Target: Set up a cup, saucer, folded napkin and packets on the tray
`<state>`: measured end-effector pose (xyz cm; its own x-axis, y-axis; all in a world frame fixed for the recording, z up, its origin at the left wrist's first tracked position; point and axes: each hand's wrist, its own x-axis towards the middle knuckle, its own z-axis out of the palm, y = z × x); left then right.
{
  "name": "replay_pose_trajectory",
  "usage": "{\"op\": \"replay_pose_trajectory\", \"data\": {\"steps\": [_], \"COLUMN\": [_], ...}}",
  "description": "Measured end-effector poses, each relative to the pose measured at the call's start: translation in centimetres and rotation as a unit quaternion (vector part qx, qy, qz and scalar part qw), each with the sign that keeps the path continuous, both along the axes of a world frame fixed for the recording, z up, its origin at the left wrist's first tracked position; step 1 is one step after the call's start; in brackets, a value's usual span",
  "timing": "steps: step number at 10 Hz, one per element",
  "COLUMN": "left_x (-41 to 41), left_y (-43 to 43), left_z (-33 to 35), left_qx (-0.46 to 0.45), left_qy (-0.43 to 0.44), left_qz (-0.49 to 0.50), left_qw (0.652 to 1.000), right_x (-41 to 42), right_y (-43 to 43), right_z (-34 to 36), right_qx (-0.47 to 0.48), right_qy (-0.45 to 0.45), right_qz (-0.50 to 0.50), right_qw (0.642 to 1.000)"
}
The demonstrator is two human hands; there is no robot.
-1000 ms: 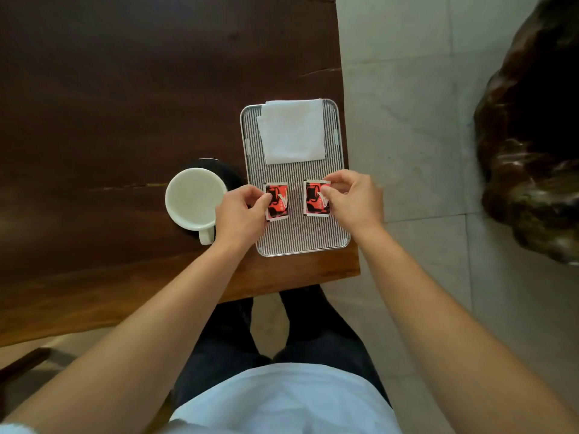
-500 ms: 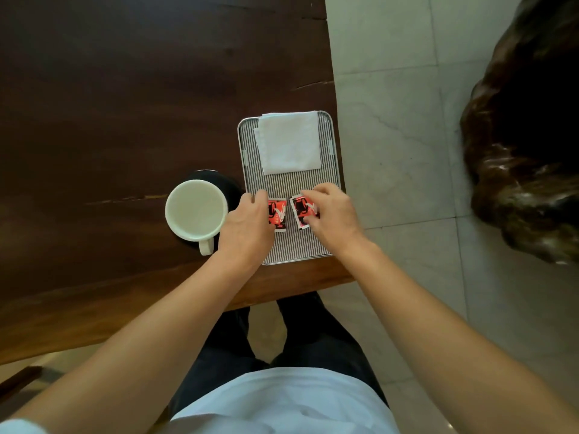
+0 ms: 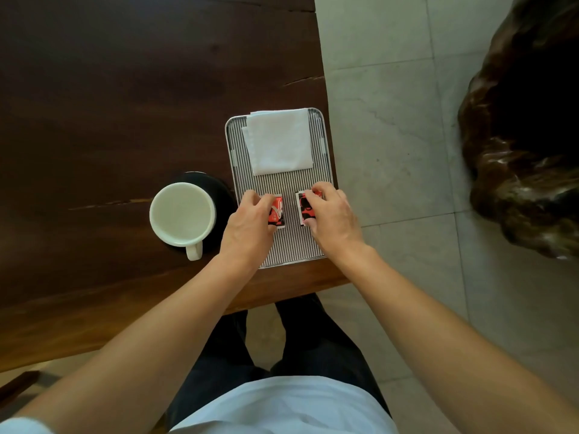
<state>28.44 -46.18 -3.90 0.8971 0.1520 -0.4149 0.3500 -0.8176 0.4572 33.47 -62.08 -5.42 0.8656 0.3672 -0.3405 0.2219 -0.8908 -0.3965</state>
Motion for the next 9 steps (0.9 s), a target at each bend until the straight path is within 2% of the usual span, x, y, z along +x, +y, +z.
{"op": "replay_pose_trajectory", "data": {"steps": [5,6,7,8,9], "left_x": [-0.2,0.0,1.5,4.3,7.0], "left_y": [0.3,1.2,3.1,5.6,7.6], "left_z": [2.5,4.9,8.7,13.6,19.0], "left_qx": [0.001,0.026,0.064,0.122,0.155], "left_qy": [0.016,0.018,0.060,0.072,0.062], "left_qz": [0.003,-0.012,-0.043,-0.066,-0.056], "left_qw": [1.000,0.999,0.995,0.988,0.984], "right_x": [-0.1,0.4,2.2,5.7,9.1], "right_y": [-0.6,-0.2,1.6,4.6,7.8], "right_z": [2.8,5.3,9.6,14.3,19.9], "right_qx": [-0.006,-0.036,-0.090,-0.125,-0.120], "right_qy": [0.012,0.046,0.092,0.100,0.099], "right_qz": [-0.005,0.027,0.080,0.133,0.144], "right_qw": [1.000,0.998,0.988,0.978,0.977]}}
